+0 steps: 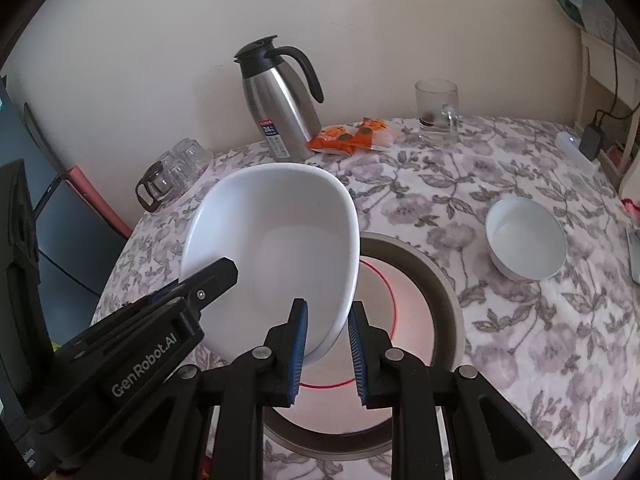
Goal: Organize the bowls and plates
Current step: 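Hold the white square bowl above the basin and lower it with both tools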
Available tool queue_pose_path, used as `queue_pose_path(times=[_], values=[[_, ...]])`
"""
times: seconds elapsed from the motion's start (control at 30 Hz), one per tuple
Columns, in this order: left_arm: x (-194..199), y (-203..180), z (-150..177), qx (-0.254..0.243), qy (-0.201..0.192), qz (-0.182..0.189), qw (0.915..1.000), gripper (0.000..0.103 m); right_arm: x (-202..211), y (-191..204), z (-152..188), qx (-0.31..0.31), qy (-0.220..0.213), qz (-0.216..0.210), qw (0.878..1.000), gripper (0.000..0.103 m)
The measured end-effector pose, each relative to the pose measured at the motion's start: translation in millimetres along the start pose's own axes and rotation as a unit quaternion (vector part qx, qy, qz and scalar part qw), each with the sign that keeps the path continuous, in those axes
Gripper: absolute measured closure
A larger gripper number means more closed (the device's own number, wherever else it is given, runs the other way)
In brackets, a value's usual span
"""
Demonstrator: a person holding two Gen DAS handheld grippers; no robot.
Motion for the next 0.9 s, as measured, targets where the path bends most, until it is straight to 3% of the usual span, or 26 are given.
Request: queue_pose_path(times=[0.33, 0.9], values=[[-8.9, -11.7, 7.3, -0.002, 0.003, 0.006, 1.0000, 0.085, -1.1, -14.3, 1.6, -0.008, 0.005, 0.003, 1.000, 0.081], [-31.9, 0.2, 12.6, 0.020, 0.025, 0.013, 0.9994, 0.085, -23.3, -17.1, 2.7, -0.008, 0.027, 0.006, 1.000, 0.080]])
Point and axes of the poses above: each gripper's, at about its wrist camera, not at the fingertips, and x roughly against the way its jaws point, y to its left, z to its underside, the point moved 4 cm from there along -x, roughly the way its jaws point, and after that the axes turned 2 degrees about z, right-handed, at the moved point
